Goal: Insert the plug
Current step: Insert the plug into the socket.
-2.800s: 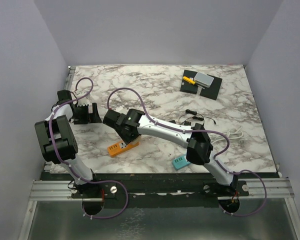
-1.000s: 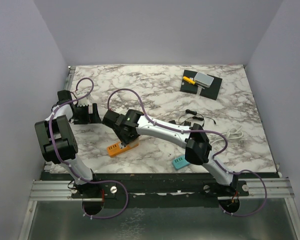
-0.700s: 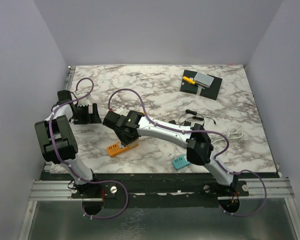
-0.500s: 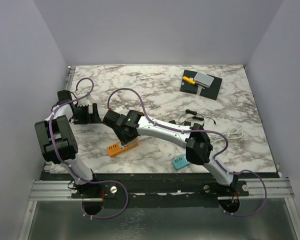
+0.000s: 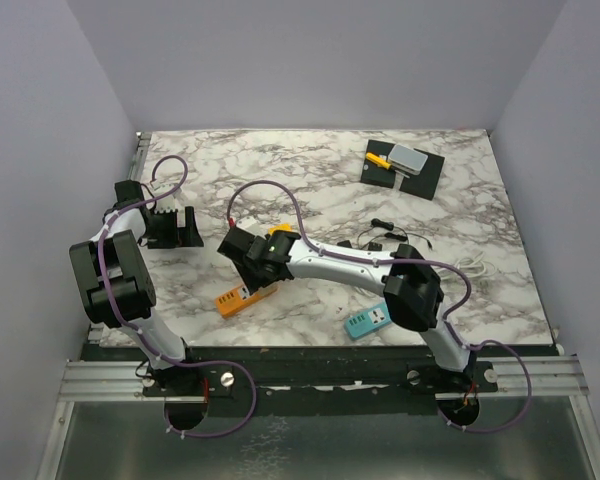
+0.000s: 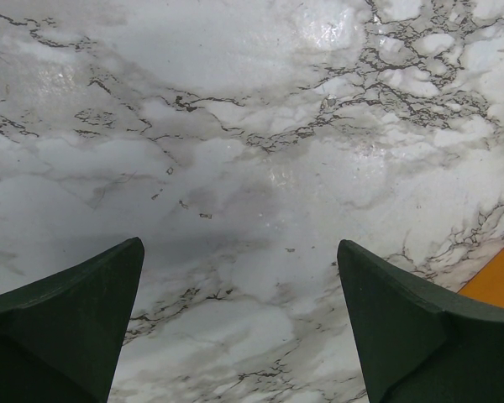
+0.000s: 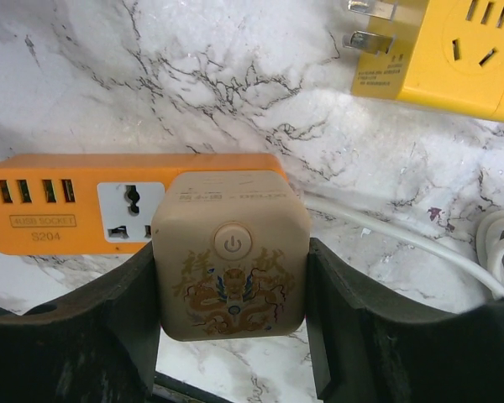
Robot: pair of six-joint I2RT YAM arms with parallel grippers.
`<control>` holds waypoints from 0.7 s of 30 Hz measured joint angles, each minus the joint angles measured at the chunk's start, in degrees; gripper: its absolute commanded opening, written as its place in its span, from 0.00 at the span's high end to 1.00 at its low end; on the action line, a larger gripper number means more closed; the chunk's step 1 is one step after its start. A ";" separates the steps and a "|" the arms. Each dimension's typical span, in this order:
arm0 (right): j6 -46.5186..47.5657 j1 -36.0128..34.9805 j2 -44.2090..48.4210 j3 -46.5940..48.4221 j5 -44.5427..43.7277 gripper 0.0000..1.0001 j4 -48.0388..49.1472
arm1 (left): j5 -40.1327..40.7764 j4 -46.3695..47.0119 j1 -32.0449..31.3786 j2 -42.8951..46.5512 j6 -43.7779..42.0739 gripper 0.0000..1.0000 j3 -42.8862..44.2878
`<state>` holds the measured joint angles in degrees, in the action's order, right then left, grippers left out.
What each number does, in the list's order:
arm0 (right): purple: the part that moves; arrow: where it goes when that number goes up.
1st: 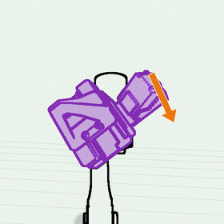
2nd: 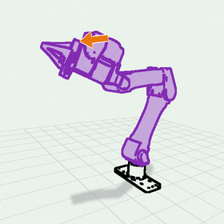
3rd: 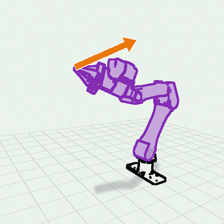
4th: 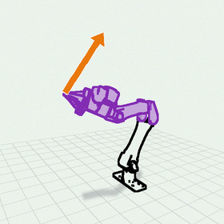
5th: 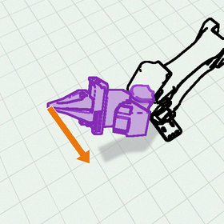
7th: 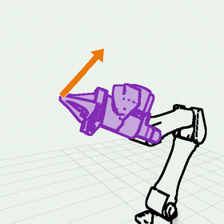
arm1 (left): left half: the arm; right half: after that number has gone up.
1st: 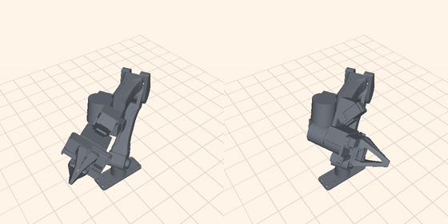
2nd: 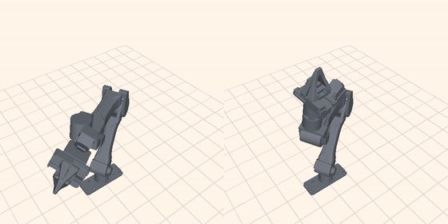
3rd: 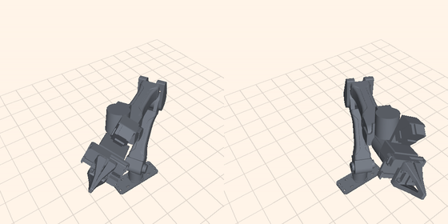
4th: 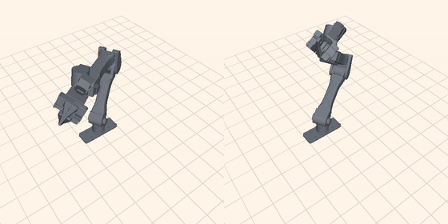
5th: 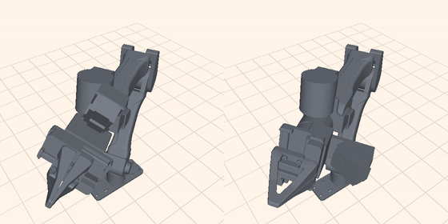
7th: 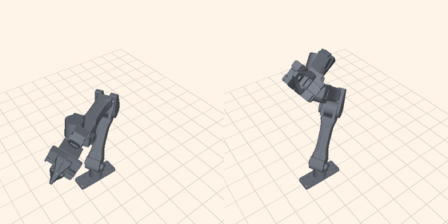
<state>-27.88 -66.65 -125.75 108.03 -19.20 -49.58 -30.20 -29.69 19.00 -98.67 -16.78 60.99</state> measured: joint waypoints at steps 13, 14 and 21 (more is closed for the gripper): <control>0.37 -0.48 3.39 -8.44 -1.40 0.99 8.66 | 0.00 -0.02 0.00 0.00 0.07 0.01 0.07; 0.55 -0.59 3.63 -9.05 -1.73 0.99 9.38 | 0.00 -0.02 0.00 0.00 0.09 0.01 0.11; 1.95 -1.36 5.62 -14.05 -3.67 0.99 15.52 | -0.04 -0.17 0.00 0.00 0.28 0.01 0.50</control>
<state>-25.93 -68.01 -120.14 93.97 -22.87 -34.06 -30.24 -29.87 19.00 -98.67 -16.49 61.49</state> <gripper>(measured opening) 0.600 0.989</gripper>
